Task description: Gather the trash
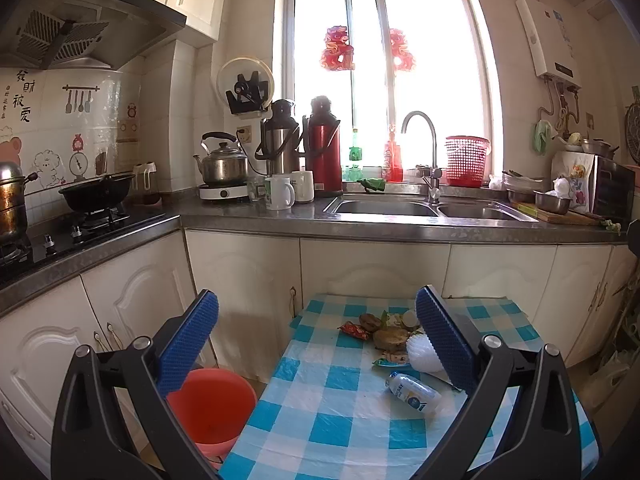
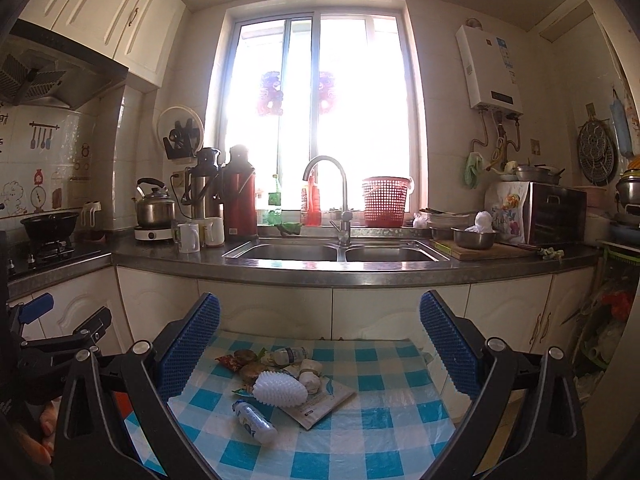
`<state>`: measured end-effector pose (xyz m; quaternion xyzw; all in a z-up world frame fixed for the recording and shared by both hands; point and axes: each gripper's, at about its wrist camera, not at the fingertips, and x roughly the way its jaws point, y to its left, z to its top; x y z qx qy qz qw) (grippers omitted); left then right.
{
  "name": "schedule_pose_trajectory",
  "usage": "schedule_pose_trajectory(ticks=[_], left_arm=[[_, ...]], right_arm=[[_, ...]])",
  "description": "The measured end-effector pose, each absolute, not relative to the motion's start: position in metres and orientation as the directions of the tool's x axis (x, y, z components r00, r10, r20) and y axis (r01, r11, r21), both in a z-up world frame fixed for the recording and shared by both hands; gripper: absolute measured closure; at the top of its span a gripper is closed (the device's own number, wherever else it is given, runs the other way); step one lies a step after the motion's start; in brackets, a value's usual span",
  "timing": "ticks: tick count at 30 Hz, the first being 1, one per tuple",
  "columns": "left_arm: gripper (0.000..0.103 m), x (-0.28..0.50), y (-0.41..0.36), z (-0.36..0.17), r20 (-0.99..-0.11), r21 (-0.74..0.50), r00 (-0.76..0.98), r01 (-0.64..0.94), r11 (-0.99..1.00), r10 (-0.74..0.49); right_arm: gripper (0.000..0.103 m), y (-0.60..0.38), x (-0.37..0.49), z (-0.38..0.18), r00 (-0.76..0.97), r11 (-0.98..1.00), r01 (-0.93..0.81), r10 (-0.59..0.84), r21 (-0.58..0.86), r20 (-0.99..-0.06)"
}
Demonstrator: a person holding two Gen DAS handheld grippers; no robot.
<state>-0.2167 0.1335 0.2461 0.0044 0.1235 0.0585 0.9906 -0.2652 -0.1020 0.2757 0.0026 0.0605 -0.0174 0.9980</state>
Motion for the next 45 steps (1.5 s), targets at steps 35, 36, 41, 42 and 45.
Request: schedule_pose_trajectory(ticks=[35,36,41,42,45], left_arm=[[0.004,-0.127,0.14,0.129,-0.527,-0.045,0.849,0.012,0.999,-0.034],[0.004,-0.123,0.138,0.121,-0.541,-0.064,0.839,0.031,0.997,-0.061],[0.004,-0.105,0.121,0.092,-0.61,-0.149,0.771,0.114,0.982,-0.182],[0.004,-0.102,0.118,0.087,-0.619,-0.169,0.759,0.124,0.978,-0.203],[0.004,-0.089,0.108,0.073,-0.643,-0.244,0.716,0.147,0.959,-0.273]], right_arm=[[0.004,-0.155,-0.153,0.155,0.905,0.986,0.057,0.014,0.155,-0.426],[0.004,-0.158,-0.147,0.148,0.898,0.983,0.057,0.025,0.172,-0.44],[0.004,-0.168,-0.112,0.118,0.853,0.96,0.016,0.132,0.278,-0.505],[0.004,-0.169,-0.106,0.115,0.842,0.952,0.002,0.164,0.307,-0.514],[0.004,-0.17,-0.083,0.106,0.8,0.91,-0.06,0.29,0.411,-0.525]])
